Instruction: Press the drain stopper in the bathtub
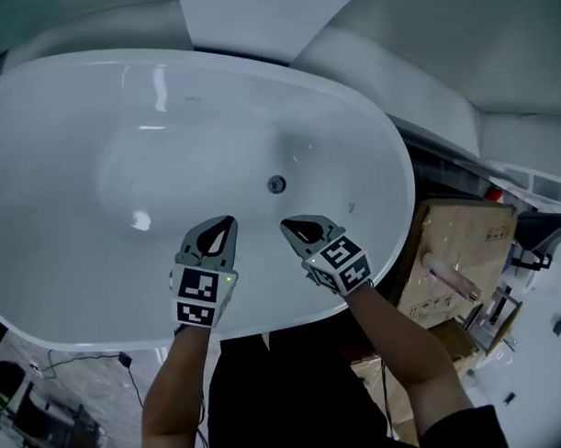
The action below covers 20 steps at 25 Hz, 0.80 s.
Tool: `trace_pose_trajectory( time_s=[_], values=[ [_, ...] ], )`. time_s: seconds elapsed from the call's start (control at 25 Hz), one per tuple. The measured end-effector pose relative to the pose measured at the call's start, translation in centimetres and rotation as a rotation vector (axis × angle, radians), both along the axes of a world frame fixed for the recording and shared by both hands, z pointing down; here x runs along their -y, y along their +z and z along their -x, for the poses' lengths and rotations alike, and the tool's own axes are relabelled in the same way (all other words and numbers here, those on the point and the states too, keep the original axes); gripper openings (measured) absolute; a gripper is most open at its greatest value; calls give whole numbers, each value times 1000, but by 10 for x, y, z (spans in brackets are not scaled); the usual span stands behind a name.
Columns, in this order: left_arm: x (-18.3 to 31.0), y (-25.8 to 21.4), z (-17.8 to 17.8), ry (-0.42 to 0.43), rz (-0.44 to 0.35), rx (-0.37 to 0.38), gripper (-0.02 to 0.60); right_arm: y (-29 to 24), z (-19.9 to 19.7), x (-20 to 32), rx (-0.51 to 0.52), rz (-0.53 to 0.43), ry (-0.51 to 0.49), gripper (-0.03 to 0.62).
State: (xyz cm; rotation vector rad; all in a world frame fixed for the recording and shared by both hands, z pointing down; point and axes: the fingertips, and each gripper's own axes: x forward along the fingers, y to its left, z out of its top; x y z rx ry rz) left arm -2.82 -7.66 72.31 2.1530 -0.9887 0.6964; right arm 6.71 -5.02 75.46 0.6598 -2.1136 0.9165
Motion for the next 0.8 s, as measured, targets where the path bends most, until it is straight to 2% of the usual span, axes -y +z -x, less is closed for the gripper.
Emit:
trace_pose_trajectory(
  time_s=[0.2,0.4,0.56,0.72,0.8],
  values=[
    [-4,81,6,27,77,-4,14,96,-2,8,-76,37,29,14],
    [5,151,10,37,102,15,14,190,-2,13,-154,61,-25,14],
    [0,199,12,60,146,25,14,258,-7,17,-217,80,-16,14],
    [-5,248,5,155,142,94,14,308,-19,23,-269,71,-16,14],
    [-6,271,10,149,164,127,14,324,-19,26,-296,69,-20,14]
  ],
)
